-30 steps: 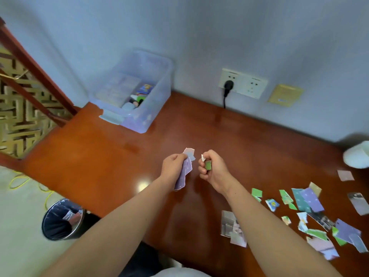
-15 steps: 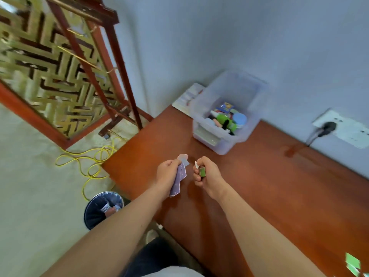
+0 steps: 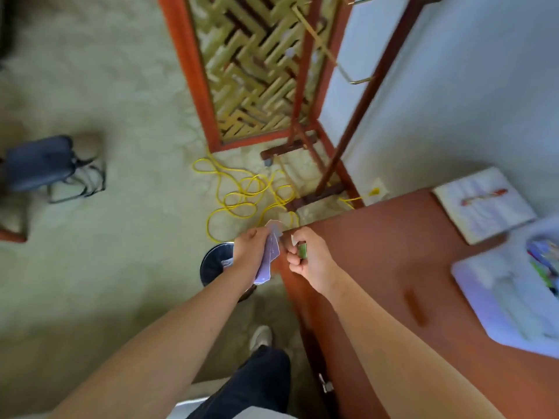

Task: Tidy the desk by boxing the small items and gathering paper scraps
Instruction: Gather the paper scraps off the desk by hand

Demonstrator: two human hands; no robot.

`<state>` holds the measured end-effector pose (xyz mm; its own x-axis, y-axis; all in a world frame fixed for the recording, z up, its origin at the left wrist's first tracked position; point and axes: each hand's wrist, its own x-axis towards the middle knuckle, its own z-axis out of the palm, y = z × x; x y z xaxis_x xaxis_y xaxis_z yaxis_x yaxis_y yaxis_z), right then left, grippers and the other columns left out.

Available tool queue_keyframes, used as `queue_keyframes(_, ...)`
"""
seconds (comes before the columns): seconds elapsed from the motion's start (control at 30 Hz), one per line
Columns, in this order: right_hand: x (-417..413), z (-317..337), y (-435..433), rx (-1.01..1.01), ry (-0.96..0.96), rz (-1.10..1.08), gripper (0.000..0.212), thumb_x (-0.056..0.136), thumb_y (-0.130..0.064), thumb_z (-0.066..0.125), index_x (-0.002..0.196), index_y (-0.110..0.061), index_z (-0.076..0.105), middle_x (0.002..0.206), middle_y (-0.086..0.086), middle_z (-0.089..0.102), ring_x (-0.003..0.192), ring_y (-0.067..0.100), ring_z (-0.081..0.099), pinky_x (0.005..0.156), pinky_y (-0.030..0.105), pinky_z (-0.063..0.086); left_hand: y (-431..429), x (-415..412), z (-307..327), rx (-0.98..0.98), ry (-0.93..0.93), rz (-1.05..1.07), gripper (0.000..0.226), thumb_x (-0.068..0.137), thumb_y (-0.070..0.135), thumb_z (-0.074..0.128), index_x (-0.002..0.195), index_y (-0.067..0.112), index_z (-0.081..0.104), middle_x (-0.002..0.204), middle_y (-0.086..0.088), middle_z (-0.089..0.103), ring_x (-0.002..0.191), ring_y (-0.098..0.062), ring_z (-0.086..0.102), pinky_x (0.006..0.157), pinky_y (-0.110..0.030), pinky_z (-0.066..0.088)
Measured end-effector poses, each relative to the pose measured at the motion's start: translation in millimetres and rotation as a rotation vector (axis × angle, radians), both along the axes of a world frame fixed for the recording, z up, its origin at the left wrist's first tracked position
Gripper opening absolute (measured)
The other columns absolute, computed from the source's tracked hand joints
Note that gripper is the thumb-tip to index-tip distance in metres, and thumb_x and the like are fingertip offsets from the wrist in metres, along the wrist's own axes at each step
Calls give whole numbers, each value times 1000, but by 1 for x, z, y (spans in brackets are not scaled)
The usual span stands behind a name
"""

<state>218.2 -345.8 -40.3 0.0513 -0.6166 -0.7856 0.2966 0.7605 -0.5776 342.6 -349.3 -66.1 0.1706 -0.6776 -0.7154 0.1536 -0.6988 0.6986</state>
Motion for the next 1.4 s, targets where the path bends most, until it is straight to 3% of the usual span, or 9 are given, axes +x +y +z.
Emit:
queue_keyframes(0.17, 61, -24, -26, 102, 15, 128, 22, 81, -6, 42, 62, -14, 40, 55, 2, 39, 42, 15, 29, 41, 20, 21, -6, 66, -45, 60, -67, 168, 31, 73, 37, 69, 55, 13, 63, 51, -7, 61, 55, -31, 57, 72, -46, 56)
queue_keyframes(0.3, 92, -49, -39, 172, 92, 207, 20, 80, -3, 42, 62, -12, 42, 59, 4, 40, 42, 16, 31, 46, 21, 25, -3, 99, -72, 108, -28, 288, 35, 77, 32, 70, 45, 19, 61, 48, 3, 57, 54, -18, 55, 70, -29, 47)
queue_keyframes(0.43, 110, -86, -45, 270, 166, 223, 19, 81, 1, 40, 65, -9, 44, 57, 5, 41, 45, 17, 32, 53, 23, 26, 2, 114, -113, 190, 4, 206, 46, 71, 54, 69, 95, 14, 72, 95, -9, 75, 92, -28, 71, 87, -47, 56)
queue_keyframes(0.53, 119, -126, -48, 286, 205, 229, 23, 80, 1, 43, 62, -8, 54, 53, 4, 43, 43, 17, 33, 54, 23, 26, 0, 117, -138, 257, 42, 222, 28, 85, 37, 65, 73, 13, 74, 76, -3, 73, 74, -15, 70, 79, -30, 55)
queue_keyframes(0.63, 128, -171, -52, 284, 230, 247, 28, 86, 3, 44, 64, -8, 57, 56, 5, 44, 47, 16, 32, 54, 25, 25, 1, 125, -185, 343, 60, 224, 53, 88, 19, 58, 36, 17, 56, 47, 7, 53, 47, -5, 51, 57, -14, 38)
queue_keyframes(0.9, 149, -305, -54, 319, 313, 337, 8, 85, -1, 47, 85, -4, 54, 65, 9, 51, 48, 14, 36, 50, 26, 32, 0, 153, -302, 488, -12, 195, 33, 85, 20, 54, 52, 18, 61, 64, 0, 59, 61, -18, 52, 59, -25, 39)
queue_keyframes(1.0, 153, -347, -55, 311, 335, 356, 7, 83, -2, 51, 85, -3, 58, 67, 9, 54, 49, 15, 40, 49, 26, 36, -3, 157, -340, 488, -35, 204, 15, 91, 24, 58, 85, 15, 68, 79, -3, 61, 74, -21, 56, 68, -29, 48)
queue_keyframes(1.13, 159, -383, -56, 306, 358, 398, 10, 90, -9, 52, 87, -6, 61, 76, 7, 62, 61, 16, 54, 61, 26, 53, -9, 156, -384, 489, -118, 191, 34, 96, 25, 55, 116, -1, 63, 106, -18, 65, 86, -23, 54, 84, -34, 48)
queue_keyframes(1.4, 166, -396, -68, 459, 228, 337, 16, 92, -24, 61, 108, -20, 57, 129, 2, 52, 123, 18, 46, 102, 38, 41, -27, 150, -405, 618, 60, 417, 35, 99, 43, 48, 93, 9, 58, 87, -6, 63, 79, -26, 66, 70, -36, 58)
